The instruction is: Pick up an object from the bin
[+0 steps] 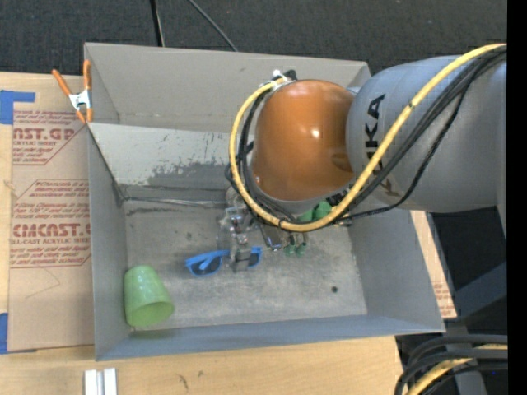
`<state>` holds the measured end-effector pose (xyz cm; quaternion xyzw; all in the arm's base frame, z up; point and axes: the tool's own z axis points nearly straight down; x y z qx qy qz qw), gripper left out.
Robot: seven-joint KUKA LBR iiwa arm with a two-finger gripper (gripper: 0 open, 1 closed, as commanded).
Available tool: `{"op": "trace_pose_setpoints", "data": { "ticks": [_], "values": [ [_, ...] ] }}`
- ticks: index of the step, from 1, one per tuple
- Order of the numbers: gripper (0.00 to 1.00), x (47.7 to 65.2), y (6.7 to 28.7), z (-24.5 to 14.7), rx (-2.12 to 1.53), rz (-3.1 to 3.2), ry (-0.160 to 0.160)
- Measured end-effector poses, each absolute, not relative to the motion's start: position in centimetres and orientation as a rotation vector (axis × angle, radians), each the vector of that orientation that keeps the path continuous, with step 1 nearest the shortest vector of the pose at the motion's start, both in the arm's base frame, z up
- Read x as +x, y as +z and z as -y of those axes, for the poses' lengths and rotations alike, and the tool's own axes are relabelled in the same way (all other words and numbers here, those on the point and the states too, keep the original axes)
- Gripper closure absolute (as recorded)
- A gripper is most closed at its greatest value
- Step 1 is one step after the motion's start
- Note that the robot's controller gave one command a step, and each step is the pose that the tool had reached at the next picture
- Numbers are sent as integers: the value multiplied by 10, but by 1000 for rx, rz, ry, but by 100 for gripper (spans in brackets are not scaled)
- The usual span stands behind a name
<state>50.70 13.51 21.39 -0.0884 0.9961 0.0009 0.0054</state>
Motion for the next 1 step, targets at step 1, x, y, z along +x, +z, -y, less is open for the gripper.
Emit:
{"op": "trace_pose_setpoints", "data": {
  "ticks": [1],
  "values": [
    [100,508,268,-154,-340,-3114,3]
  ]
}}
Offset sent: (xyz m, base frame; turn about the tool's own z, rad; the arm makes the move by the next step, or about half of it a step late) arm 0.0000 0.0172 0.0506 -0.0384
